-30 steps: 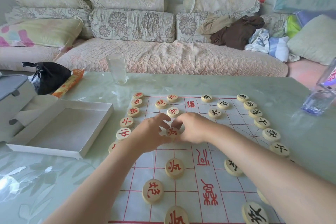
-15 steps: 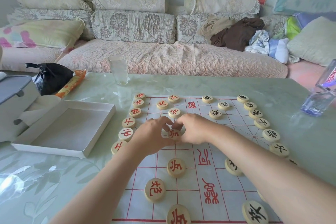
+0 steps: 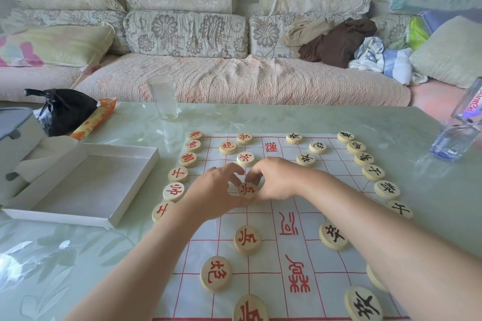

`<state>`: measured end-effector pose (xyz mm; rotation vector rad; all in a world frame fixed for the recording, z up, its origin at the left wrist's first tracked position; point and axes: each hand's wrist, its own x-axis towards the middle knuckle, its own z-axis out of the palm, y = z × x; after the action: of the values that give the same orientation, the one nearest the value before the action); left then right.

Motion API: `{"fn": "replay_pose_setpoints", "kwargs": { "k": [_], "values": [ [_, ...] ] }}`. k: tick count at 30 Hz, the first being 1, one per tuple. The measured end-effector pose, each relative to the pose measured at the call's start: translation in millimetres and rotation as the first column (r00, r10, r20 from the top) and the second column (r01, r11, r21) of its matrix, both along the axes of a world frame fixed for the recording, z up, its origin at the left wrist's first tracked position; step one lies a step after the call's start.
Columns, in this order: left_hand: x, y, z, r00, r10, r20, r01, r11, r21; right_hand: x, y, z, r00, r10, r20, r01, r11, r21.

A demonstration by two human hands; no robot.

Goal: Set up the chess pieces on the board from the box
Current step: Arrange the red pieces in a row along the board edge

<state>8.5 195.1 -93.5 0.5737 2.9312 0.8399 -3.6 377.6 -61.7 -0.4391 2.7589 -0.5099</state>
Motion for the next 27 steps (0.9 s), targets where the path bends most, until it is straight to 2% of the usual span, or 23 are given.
{"fn": "replay_pose_setpoints", "kwargs": {
  "k": [3, 5, 7, 9, 13, 18, 21, 27],
  "values": [
    [-1.3, -4.8, 0.9, 1.000, -0.019, 0.021, 0.019, 1.000, 0.025, -1.3, 3.2, 6.1, 0.999, 0.019, 0.029, -0.020, 1.000, 0.007],
    [-5.2, -10.5, 7.3, 1.000, -0.008, 0.026, 0.007, 0.997, 0.071, -5.3, 9.0, 11.6, 1.000, -0.014, 0.021, 0.016, 0.998, -0.059],
    [-14.3, -16.3, 13.9, 0.999, 0.054, -0.002, -0.054, 0.993, 0.109, -14.2, 15.2, 13.9, 0.991, -0.121, -0.049, 0.110, 0.976, -0.187],
    [-26.4, -17.9, 18.3, 0.991, 0.135, -0.023, -0.132, 0.986, 0.104, -27.6, 18.3, 9.2, 0.957, -0.249, -0.146, 0.208, 0.946, -0.250],
    [-49.8, -0.3, 19.6, 0.986, 0.142, -0.093, -0.149, 0.986, -0.074, -50.8, 10.0, -7.8, 0.939, -0.282, -0.198, 0.239, 0.947, -0.215],
    [-72.7, 18.6, 7.5, 0.990, 0.131, -0.059, -0.138, 0.981, -0.135, -66.4, -2.4, -25.6, 0.969, -0.181, -0.170, 0.160, 0.978, -0.131],
    [-79.5, 21.0, 1.2, 0.987, 0.144, -0.067, -0.150, 0.983, -0.103, -72.0, -0.1, -28.9, 0.978, -0.137, -0.160, 0.122, 0.987, -0.102],
    [-81.8, 19.1, 3.0, 0.990, 0.139, 0.017, -0.139, 0.990, -0.004, -70.3, 12.0, -21.0, 0.973, -0.188, -0.131, 0.169, 0.976, -0.137]
  ]
}}
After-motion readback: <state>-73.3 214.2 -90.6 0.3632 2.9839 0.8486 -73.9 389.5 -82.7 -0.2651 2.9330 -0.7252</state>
